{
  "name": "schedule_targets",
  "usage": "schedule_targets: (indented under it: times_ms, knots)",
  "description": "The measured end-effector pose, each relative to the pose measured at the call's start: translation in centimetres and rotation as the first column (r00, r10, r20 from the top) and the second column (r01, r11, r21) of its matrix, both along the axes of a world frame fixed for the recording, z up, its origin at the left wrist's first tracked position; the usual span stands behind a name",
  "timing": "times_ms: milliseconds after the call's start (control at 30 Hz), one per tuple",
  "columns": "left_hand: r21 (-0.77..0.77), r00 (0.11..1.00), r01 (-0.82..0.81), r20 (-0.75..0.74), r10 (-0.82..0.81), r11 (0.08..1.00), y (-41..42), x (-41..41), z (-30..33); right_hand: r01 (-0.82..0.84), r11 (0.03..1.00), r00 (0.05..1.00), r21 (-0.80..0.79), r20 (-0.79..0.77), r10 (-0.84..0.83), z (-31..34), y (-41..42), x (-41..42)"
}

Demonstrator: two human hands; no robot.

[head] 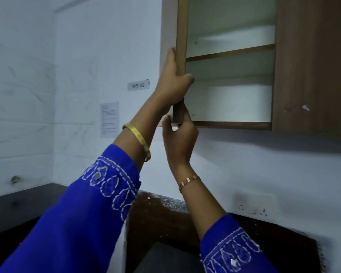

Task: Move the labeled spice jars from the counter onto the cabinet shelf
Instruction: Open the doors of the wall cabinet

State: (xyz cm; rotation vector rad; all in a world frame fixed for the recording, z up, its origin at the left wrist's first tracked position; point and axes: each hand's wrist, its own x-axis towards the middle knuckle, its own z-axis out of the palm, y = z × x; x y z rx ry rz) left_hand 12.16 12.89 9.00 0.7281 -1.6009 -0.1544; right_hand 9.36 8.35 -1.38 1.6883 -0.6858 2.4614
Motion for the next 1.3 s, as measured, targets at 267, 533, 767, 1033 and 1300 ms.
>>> schedule_targets:
  times_ms: [267,533,767,1033,1300]
  knots:
    - [-0.039,0.997,-0.032,-0.074,0.029,0.999,1.5,9.2,-0.6,0.220,0.970,0.964,-0.103,-0.129,-0.232,0.3,0.1,8.3]
    - [-0.009,0.988,-0.041,-0.149,0.040,0.999,0.5,19.6,-1.2,0.327,0.935,0.919,-0.135,-0.186,-0.348,0.3,-1.8,17.7]
    - [0.009,0.981,0.005,-0.195,-0.003,1.000,-2.3,27.6,-1.6,0.419,0.896,0.853,-0.145,-0.275,-0.443,0.1,-5.0,24.7]
    - [-0.018,0.983,0.048,-0.174,-0.050,0.999,-4.0,29.6,-2.1,0.493,0.849,0.815,-0.190,-0.242,-0.527,-0.2,-6.5,26.2]
    - [-0.115,0.987,-0.153,-0.056,0.148,0.981,-2.9,27.3,-2.4,0.469,0.860,0.783,-0.199,-0.357,-0.509,-0.5,-5.6,23.5]
